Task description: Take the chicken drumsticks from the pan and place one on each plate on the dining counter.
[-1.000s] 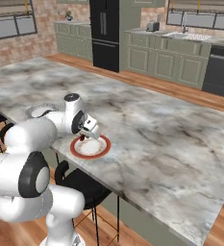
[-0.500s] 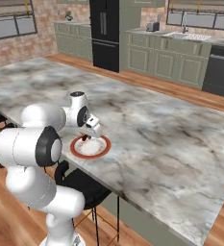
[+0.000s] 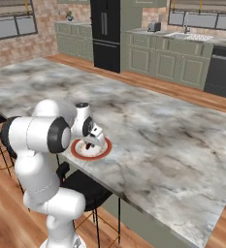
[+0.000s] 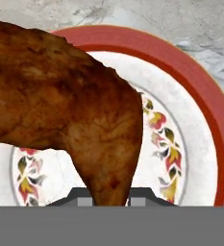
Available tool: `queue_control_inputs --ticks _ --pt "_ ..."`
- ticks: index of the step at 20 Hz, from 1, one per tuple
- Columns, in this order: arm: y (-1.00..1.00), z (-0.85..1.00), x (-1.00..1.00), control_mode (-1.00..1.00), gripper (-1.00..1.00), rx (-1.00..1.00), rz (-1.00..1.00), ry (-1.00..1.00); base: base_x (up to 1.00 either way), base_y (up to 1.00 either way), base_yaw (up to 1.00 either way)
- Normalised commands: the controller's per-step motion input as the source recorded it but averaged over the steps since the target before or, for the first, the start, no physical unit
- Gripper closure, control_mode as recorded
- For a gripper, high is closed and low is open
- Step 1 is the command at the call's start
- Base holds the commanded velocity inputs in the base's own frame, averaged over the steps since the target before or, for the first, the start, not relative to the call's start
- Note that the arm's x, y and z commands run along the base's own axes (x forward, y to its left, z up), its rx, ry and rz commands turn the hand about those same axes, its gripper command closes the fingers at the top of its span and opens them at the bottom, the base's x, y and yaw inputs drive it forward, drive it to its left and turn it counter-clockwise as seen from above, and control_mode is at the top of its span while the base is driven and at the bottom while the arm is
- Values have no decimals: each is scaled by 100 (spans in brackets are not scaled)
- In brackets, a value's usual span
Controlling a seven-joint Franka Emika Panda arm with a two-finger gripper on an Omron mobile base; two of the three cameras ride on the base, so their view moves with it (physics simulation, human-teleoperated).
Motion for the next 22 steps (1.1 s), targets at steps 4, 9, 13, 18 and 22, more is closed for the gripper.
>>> queue_control_inputs --ticks 4,9,13,18,22 --pt "0 -35 12 -100 100 0 0 0 0 0 0" --pt "0 -18 15 -100 -100 0 0 0 0 0 0" --pt "0 -11 13 -100 -100 0 0 1 0 0 0" --pt "0 -3 15 -100 -100 0 0 3 0 0 0" --pt "0 7 13 -100 -100 1 0 3 0 0 0"
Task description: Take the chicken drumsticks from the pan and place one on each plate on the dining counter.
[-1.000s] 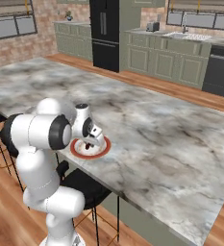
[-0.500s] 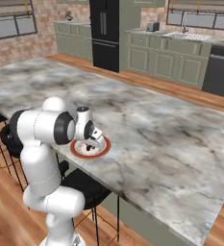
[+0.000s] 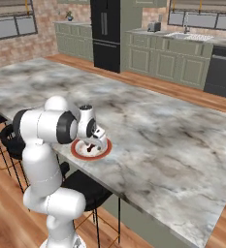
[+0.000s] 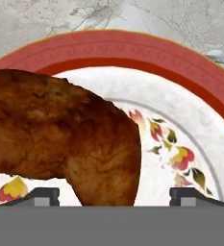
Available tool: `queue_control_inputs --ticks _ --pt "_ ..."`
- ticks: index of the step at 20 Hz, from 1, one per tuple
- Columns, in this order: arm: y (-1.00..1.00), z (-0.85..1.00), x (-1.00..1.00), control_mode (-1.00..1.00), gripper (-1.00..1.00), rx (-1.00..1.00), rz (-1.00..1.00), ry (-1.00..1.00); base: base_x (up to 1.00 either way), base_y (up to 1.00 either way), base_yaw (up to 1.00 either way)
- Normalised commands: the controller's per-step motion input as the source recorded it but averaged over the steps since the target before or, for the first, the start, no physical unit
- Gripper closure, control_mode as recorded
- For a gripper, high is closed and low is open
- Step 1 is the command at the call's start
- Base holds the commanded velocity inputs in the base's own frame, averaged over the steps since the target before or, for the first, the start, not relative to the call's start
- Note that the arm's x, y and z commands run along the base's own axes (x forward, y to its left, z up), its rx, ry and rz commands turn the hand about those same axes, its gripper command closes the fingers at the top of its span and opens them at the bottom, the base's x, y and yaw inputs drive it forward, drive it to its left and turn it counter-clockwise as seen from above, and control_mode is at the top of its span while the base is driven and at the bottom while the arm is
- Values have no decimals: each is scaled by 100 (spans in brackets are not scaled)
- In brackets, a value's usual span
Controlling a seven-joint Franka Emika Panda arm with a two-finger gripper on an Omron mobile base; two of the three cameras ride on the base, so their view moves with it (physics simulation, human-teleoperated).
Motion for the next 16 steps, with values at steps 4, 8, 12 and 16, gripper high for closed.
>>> queue_control_inputs --ticks 4,8,12,16 --pt "0 56 -21 -100 -100 3 0 0 0 0 0" --pt "0 67 -66 -100 -100 0 0 0 0 0 0" --pt "0 54 -92 -100 -100 0 0 0 0 0 0" --pt "0 34 -99 -100 -100 0 0 0 0 0 0"
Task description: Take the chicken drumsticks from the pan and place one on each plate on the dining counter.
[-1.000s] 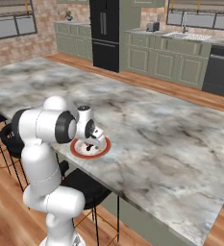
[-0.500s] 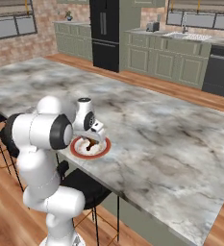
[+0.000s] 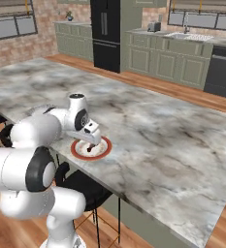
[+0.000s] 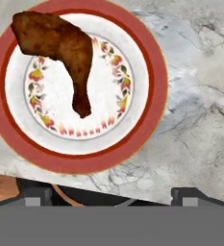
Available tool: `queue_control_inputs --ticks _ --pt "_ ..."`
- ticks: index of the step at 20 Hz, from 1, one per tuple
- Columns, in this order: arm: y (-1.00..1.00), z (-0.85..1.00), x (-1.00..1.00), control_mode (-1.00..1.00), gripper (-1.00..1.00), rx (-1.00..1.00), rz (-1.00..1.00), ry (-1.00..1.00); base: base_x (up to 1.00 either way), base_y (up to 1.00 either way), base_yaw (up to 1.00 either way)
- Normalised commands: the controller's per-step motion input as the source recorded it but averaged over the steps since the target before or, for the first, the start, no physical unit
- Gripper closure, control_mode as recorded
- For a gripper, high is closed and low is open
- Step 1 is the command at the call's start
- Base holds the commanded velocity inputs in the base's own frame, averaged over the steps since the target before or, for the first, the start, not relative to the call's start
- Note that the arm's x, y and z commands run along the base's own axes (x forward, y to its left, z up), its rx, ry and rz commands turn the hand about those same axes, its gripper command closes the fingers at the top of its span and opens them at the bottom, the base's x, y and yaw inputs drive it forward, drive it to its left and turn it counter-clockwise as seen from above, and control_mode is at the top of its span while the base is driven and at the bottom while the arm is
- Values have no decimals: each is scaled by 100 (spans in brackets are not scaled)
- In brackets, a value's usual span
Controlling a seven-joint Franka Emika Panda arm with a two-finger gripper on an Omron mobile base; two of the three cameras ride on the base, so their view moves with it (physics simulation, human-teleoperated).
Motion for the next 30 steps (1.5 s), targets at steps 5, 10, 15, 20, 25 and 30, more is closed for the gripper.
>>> queue_control_inputs --ticks 5,10,15,20,25,30 --pt "0 35 -100 -100 -100 0 0 -1 0 0 0" --pt "0 40 -84 -100 -100 0 0 -4 0 0 0" --pt "0 26 -60 -100 -100 0 2 -6 0 0 0" --pt "0 1 -3 -100 -100 0 0 0 0 0 0" --pt "0 0 -2 100 -100 0 0 0 -44 -19 -6" --pt "0 0 0 100 -100 0 0 0 -39 -69 -32"
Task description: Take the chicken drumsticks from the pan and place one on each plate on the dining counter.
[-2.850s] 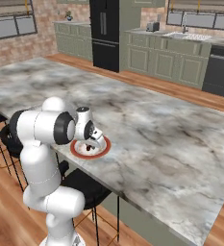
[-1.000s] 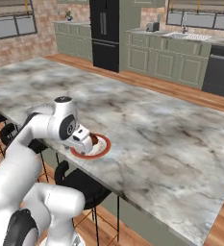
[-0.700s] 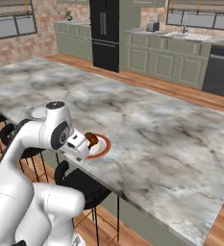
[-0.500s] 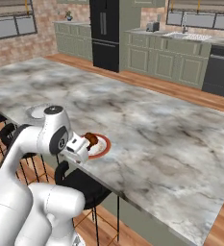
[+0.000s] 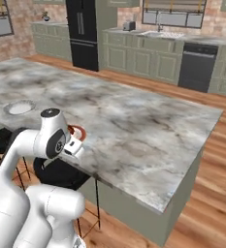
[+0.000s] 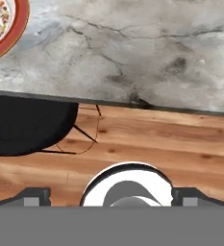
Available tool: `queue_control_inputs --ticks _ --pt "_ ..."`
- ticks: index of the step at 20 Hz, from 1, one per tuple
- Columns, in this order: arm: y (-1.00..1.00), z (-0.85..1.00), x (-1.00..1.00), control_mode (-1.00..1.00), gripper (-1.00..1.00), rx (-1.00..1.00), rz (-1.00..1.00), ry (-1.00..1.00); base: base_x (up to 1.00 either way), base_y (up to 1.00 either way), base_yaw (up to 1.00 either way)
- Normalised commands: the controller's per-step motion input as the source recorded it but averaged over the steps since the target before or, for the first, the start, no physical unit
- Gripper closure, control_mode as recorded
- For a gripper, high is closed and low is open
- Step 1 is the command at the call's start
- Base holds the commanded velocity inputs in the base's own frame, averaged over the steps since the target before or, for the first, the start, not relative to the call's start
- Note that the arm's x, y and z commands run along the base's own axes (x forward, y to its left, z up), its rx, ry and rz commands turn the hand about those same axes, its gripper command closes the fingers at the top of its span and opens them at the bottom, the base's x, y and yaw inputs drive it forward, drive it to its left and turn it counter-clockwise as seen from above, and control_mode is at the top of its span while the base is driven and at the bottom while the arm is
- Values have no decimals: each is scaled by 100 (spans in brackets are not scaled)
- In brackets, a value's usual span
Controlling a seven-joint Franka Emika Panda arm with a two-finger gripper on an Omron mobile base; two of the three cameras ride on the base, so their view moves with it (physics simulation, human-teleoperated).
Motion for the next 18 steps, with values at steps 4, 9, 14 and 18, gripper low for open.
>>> queue_control_inputs --ticks 4,9,14,18 --pt "0 0 0 100 -100 0 0 0 -18 -99 -18" --pt "0 0 0 100 -100 0 0 0 -17 -100 -17" --pt "0 0 0 100 -100 0 0 0 -18 -100 -18" --pt "0 0 0 100 -100 0 0 0 -6 -100 -14"
